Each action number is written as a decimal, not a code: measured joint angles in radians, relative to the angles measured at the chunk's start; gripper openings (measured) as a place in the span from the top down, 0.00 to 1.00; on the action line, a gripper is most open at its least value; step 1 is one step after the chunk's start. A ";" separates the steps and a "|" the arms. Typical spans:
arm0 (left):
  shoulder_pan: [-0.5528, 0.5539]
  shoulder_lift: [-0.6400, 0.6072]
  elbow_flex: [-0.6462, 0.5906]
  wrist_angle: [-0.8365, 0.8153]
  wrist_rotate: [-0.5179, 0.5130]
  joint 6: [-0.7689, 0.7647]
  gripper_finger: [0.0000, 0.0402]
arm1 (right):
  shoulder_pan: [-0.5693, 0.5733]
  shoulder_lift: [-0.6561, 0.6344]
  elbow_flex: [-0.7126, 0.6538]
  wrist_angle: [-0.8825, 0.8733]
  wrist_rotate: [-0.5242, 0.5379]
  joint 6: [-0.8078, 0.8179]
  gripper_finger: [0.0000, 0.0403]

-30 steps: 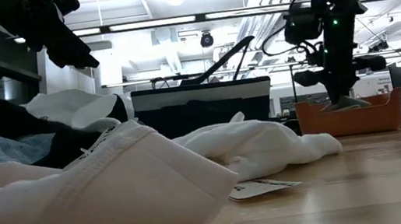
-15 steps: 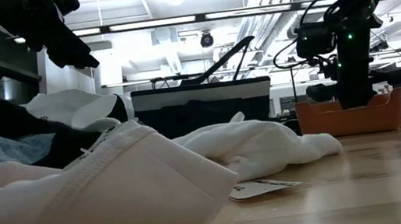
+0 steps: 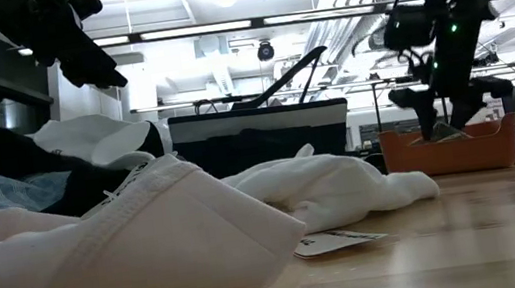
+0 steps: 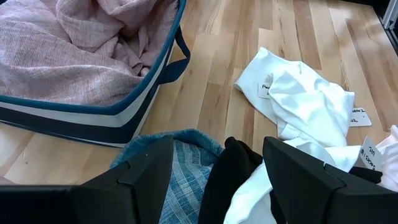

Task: Pick & Place Cloths
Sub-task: Put the dark gray sock into the orange bin, then put the white boxer into the transparent bin

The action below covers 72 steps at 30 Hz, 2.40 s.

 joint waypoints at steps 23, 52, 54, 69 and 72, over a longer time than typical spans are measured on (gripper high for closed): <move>0.000 0.000 0.000 0.001 0.000 0.000 0.39 | 0.579 -0.202 -0.001 0.101 -0.216 -0.173 0.39; 0.000 0.000 0.000 0.000 0.000 0.000 0.39 | 0.952 0.450 0.000 0.784 -0.285 -0.500 0.39; 0.000 0.000 0.000 0.000 0.000 0.000 0.39 | 0.957 0.481 0.000 0.802 -0.284 -0.501 0.39; 0.000 0.000 0.000 0.000 0.000 -0.001 0.39 | 0.963 0.529 0.006 0.732 -0.222 -0.522 0.55; 0.000 0.000 0.000 0.000 0.000 -0.001 0.39 | 0.963 0.528 0.006 0.696 -0.217 -0.497 0.67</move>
